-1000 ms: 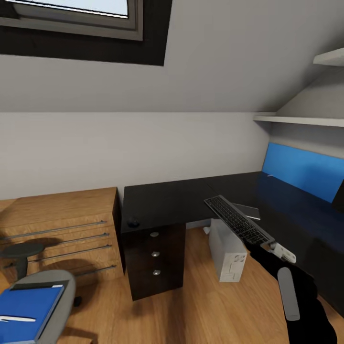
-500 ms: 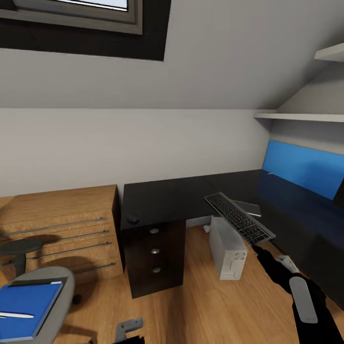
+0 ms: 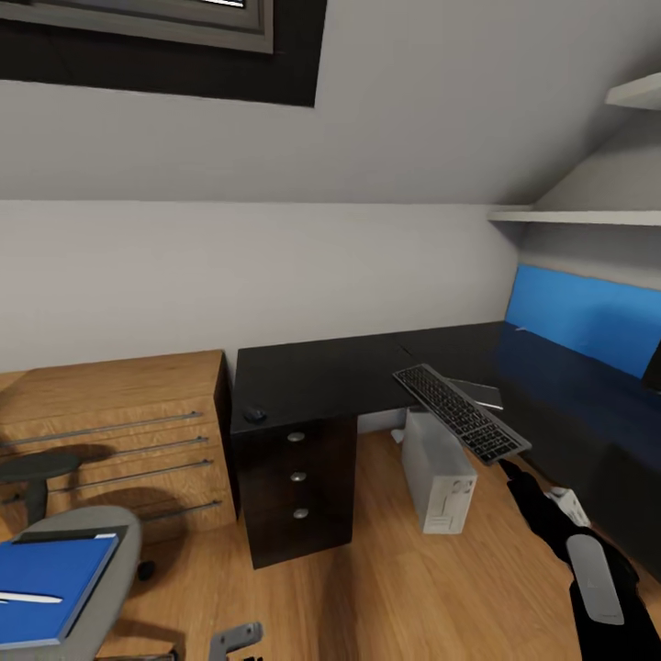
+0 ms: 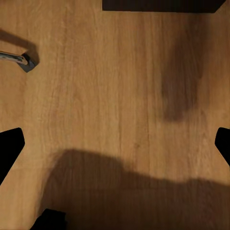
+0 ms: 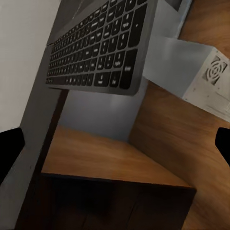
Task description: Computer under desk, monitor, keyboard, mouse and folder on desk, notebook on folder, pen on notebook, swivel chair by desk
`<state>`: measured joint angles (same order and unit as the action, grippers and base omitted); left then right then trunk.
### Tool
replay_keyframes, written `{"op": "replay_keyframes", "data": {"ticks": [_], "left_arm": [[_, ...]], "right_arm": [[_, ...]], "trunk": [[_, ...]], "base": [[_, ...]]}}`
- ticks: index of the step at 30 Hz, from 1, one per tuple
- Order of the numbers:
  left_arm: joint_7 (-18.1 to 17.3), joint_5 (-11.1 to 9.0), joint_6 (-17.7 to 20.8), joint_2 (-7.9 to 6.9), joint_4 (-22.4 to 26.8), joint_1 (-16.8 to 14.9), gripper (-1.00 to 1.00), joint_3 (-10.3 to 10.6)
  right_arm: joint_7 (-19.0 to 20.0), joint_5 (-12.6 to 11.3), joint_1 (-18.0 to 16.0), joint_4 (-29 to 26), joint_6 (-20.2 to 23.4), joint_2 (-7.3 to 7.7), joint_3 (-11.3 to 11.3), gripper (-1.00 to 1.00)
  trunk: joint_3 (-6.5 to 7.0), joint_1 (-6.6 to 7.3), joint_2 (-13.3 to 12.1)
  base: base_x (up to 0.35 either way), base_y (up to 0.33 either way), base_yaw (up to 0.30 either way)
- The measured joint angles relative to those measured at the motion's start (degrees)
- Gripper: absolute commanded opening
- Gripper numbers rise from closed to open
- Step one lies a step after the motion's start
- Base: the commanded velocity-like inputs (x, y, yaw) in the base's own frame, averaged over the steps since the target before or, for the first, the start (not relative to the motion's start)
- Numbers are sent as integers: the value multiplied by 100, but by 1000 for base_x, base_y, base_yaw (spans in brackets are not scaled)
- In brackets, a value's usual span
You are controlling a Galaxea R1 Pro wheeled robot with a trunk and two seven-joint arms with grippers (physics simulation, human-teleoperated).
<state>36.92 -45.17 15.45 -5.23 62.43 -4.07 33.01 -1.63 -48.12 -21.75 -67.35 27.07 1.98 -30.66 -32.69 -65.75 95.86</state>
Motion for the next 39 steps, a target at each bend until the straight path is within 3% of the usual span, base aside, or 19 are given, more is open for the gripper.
{"op": "replay_keyframes", "data": {"ticks": [7, 10, 15, 16, 20, 29, 33, 39], "left_arm": [[17, -2, -30, 1, -4, 0, 100, 280], [21, -2, -90, 1, -4, 0, 100, 359], [19, -4, -151, 2, -46, 0, 100, 390], [17, -4, -161, 7, -89, 1, 100, 395], [-2, -3, -171, 25, -239, 0, 100, 403], [-7, 9, -173, 19, -413, 0, 100, 404], [-7, 14, -173, 14, -457, 0, 100, 404], [-8, 7, -173, 11, -461, 0, 100, 404]], "right_arm": [[0, -499, 0, 0, 25, -1, -19, 100], [-82, -576, 0, 1, 37, 3, -49, 100], [-511, -689, 0, 24, 52, -3, -320, 100], [-737, -994, 2, 27, 49, 1, -394, 100], [-1020, -1739, 1, 22, 16, -6, -441, 100], [-1033, -1886, 4, -6, 9, -12, -454, 100], [-498, -1891, 0, 12, 9, -20, -457, 100], [-159, -1893, 1, 31, 7, -47, -458, 100]], "trunk": [[-126, -154, 281], [-180, -220, 401], [-269, -330, 602], [-270, -330, 603], [-270, -330, 603], [-270, -330, 603], [-270, -330, 603], [-270, -330, 603]], "base": [[0, 0, 0], [0, 0, 0], [0, 0, 0], [0, 0, 0], [0, 0, 0], [0, 0, 0], [0, 0, 0], [1, 0, 0]]}}
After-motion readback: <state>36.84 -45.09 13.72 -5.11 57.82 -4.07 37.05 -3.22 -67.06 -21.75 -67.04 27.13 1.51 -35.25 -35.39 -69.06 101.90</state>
